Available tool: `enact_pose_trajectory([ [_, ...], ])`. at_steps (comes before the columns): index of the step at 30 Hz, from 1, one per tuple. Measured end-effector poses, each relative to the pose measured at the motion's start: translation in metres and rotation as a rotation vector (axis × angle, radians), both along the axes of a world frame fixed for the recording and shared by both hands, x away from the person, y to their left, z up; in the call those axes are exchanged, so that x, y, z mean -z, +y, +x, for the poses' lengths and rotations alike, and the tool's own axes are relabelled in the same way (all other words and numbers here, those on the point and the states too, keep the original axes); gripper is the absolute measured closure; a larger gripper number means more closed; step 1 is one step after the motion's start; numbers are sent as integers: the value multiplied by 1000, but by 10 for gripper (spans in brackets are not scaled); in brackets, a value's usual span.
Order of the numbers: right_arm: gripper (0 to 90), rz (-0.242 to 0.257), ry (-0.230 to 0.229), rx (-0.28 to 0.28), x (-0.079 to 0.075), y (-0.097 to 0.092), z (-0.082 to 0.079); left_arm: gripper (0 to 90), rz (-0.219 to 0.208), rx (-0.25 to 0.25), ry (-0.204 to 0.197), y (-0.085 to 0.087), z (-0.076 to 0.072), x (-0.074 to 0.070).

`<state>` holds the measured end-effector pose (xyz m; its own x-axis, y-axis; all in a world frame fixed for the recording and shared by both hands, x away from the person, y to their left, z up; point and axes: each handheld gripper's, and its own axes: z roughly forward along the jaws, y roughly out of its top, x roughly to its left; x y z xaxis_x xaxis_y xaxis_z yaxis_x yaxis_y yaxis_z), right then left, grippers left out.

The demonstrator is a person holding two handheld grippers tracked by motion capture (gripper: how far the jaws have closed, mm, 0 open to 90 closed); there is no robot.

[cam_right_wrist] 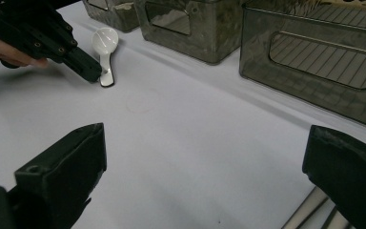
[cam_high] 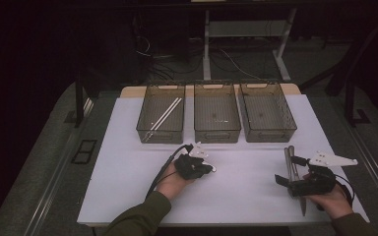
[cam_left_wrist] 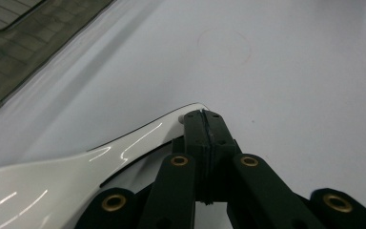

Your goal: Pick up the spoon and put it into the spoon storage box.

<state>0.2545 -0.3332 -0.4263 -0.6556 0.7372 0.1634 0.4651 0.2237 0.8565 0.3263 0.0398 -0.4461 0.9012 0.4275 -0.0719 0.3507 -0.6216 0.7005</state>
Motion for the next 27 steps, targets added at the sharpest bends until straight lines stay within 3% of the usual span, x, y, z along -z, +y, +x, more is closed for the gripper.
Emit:
enact_pose_trajectory([
  [11, 9, -2, -1, -2, 0, 0, 0, 890, 4, -11, -21, -13, 15, 0],
  [20, 9, -4, -2, -3, 0, 0, 0, 890, -12, -37, -12, -18, 27, 2],
  [27, 9, -4, -1, -4, 0, 0, 0, 864, -60, -38, -2, -7, 28, -8],
])
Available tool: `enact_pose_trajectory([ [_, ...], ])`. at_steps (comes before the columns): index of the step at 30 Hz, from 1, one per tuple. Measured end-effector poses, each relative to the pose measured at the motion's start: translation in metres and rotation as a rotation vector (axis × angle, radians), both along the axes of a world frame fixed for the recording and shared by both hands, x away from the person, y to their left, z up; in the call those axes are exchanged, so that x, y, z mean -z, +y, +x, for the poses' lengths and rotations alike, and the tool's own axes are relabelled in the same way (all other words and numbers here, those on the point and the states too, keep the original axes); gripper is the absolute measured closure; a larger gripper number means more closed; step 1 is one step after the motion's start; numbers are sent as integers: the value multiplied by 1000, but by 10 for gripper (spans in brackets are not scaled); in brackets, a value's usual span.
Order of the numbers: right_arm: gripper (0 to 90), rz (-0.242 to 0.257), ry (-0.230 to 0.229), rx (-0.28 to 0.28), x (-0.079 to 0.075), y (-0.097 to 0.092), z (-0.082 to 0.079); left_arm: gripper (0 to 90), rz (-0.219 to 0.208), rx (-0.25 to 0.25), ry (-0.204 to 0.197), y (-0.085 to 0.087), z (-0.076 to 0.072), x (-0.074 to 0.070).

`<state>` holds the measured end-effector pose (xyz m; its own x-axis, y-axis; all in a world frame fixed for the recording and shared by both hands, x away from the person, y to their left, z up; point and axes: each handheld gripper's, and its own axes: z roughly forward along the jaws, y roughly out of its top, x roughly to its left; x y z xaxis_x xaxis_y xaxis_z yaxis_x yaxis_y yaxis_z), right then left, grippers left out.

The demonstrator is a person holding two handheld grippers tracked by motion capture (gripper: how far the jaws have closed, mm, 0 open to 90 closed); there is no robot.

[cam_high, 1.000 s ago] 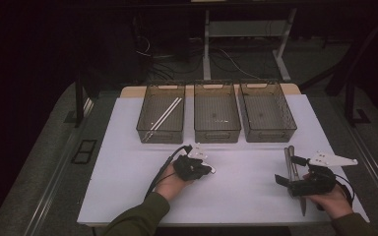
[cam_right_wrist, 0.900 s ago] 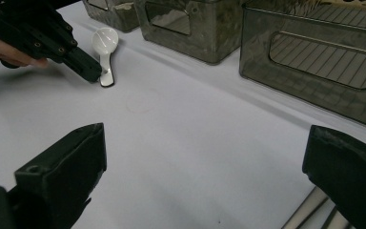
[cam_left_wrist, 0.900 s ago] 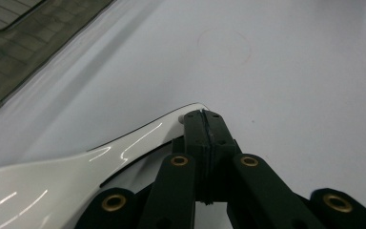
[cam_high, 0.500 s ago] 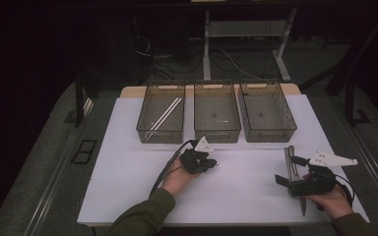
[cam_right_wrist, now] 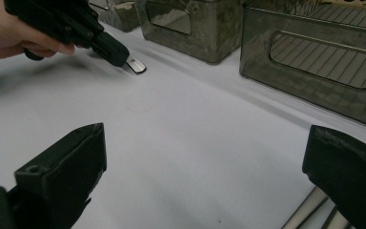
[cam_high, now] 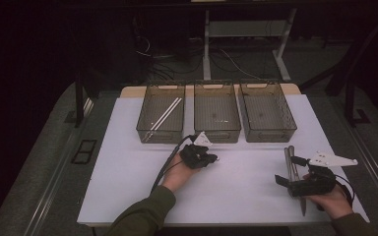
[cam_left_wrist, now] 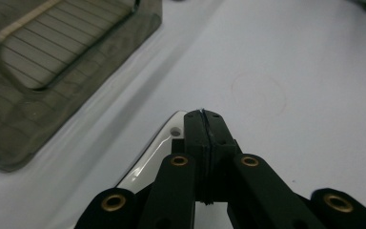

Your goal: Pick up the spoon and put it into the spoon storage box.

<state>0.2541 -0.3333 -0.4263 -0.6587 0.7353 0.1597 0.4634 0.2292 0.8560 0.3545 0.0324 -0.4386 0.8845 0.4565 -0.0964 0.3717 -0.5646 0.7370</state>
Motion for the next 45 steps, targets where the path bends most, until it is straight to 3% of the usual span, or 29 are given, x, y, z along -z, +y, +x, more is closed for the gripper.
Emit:
enact_pose_trajectory([
  [8, 9, -2, -3, -3, 0, 0, 0, 770, -56, -81, -3, 34, 9, -15],
  [14, 9, -3, 0, -4, 0, 0, 0, 664, -51, -136, -2, 57, 18, -14],
  [22, 9, -4, 0, -6, 0, 0, 0, 629, -43, -167, 10, 69, 26, -8],
  [25, 9, -5, 0, -7, 0, 1, 0, 654, -12, -173, 7, 69, 27, -6],
  [30, 9, -5, 1, -7, 0, 1, 0, 801, 6, -204, 3, 71, 29, -5],
  [35, 9, -5, 1, -8, 0, 1, 0, 887, 37, -228, 7, 71, 31, -4],
  [45, 9, -4, 0, -5, 0, 0, 0, 888, 57, -234, 61, 74, 31, -2],
])
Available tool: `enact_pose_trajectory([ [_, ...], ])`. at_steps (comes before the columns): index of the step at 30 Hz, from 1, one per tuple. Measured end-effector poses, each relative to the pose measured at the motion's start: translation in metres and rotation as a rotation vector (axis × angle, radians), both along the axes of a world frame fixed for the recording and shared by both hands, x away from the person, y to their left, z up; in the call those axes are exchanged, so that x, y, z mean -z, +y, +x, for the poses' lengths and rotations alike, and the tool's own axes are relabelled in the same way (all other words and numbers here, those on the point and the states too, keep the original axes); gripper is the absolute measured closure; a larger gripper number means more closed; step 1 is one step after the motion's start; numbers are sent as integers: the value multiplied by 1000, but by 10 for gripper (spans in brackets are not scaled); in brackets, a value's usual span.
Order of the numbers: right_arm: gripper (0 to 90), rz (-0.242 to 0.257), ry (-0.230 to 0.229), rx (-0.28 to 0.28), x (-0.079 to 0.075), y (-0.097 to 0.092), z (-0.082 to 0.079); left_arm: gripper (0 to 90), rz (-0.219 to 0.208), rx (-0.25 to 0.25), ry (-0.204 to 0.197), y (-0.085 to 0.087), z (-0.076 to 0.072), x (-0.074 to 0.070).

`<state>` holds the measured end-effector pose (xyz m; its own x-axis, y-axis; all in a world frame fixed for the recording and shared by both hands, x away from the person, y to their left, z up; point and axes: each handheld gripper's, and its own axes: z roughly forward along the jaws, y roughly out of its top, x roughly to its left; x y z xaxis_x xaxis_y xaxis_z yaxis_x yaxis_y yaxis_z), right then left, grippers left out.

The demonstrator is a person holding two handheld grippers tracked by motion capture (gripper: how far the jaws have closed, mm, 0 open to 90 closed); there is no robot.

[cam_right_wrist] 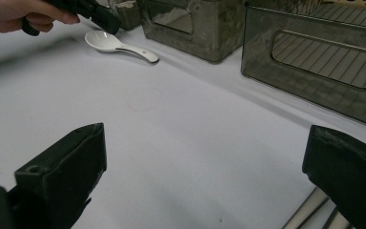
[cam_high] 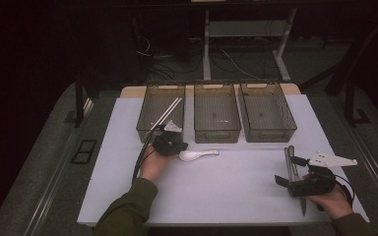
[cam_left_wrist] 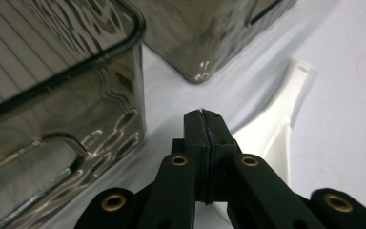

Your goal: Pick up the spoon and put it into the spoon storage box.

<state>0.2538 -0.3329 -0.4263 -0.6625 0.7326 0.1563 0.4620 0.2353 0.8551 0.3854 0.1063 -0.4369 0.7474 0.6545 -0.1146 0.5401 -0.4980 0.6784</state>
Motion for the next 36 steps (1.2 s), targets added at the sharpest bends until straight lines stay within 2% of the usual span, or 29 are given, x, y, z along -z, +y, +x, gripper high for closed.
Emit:
enact_pose_trajectory([
  [5, 9, 3, 0, 3, 0, 0, 0, 888, 5, 15, 8, 1, -4, -2],
  [7, 9, 4, 0, 3, 0, 0, 0, 883, -8, 13, 5, 0, -5, -3],
  [11, 9, 0, -2, 1, 0, 0, 0, 784, -41, 18, 2, -4, -4, -2],
  [13, 9, 0, -3, 0, 0, 0, 0, 714, -43, 37, -4, -8, -3, -2],
  [18, 9, -1, 1, 0, 0, 0, 0, 631, -69, 59, -3, -17, -3, 3],
  [20, 9, -2, 0, 0, 0, 0, 0, 621, -55, 71, -2, -20, -2, 5],
  [33, 9, -1, 1, 1, 0, 0, 0, 618, -51, 126, 26, -25, -5, 9],
  [35, 9, -2, 0, 1, 0, 0, 0, 624, -11, 144, 8, -28, -7, 9],
  [36, 9, -2, 0, 1, 0, 0, 0, 626, -13, 133, 8, -30, -9, 9],
])
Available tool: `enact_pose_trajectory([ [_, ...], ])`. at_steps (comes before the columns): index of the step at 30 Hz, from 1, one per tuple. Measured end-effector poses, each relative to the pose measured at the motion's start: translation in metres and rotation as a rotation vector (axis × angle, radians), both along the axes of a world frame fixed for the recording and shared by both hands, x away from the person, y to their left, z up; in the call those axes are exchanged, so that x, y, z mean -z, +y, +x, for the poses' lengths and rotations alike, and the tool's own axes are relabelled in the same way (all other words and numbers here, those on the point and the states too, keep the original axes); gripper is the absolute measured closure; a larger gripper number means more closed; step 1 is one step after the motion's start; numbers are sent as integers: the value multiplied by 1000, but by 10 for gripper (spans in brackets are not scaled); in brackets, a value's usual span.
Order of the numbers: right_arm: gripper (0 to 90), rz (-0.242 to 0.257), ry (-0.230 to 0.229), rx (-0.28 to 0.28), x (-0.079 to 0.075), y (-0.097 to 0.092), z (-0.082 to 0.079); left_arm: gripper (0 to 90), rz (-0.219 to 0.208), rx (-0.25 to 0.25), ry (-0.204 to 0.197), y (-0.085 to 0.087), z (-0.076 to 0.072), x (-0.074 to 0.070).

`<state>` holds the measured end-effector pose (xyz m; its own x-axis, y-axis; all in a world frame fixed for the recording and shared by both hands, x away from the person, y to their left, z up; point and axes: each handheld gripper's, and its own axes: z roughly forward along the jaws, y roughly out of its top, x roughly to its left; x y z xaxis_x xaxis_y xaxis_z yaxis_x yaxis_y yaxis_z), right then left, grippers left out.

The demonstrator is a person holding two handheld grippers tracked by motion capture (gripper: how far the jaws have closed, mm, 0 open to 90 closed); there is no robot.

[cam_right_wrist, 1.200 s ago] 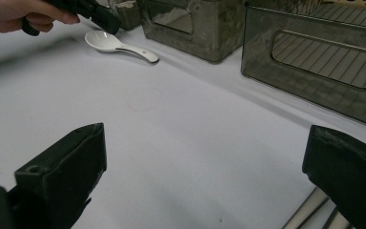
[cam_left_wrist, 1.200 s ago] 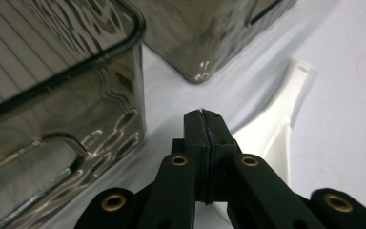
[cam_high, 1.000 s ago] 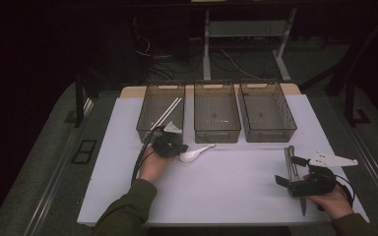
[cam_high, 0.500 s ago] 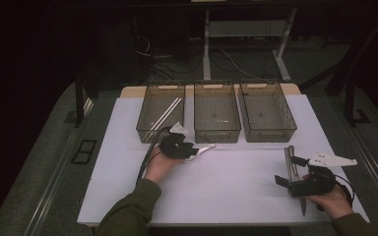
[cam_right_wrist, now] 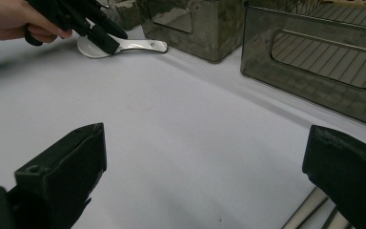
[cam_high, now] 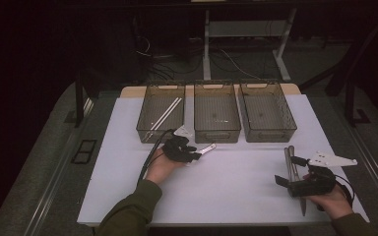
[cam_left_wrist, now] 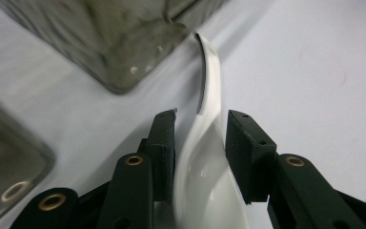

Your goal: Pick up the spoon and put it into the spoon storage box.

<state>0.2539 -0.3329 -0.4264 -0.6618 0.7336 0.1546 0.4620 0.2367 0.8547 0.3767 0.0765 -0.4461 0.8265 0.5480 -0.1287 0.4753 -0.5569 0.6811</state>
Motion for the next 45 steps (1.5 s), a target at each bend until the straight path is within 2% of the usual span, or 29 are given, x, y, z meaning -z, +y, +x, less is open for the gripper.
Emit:
enact_pose_trajectory([
  [7, 9, 1, 0, 0, 0, 0, 0, 661, 32, 20, -18, -2, -2, -1],
  [12, 9, 1, -1, 0, 0, 0, 0, 692, 44, 36, -13, -4, -4, -3],
  [15, 9, 0, 0, 0, 0, 0, 0, 750, 31, 47, -6, -6, -6, -3],
  [16, 9, 1, -1, 1, 0, 0, 0, 767, 43, 58, -8, -6, -6, -4],
  [17, 9, 1, -1, 1, 0, 0, 0, 771, 36, 46, -8, -7, -7, -4],
  [20, 9, 0, -1, 1, 0, 0, 0, 773, 45, 52, 1, -6, -6, -4],
  [22, 9, 0, -3, -1, 0, 0, 0, 774, 31, 43, 8, -6, -6, -4],
  [28, 9, 1, -3, 0, 0, 0, 0, 783, 55, 56, -12, -8, -7, -7],
  [38, 9, 6, 0, -1, 0, 0, 0, 784, 43, 69, -9, -8, -9, -9],
  [45, 9, 11, -2, 0, 0, -1, 0, 784, 40, 98, -17, -5, -11, -13],
])
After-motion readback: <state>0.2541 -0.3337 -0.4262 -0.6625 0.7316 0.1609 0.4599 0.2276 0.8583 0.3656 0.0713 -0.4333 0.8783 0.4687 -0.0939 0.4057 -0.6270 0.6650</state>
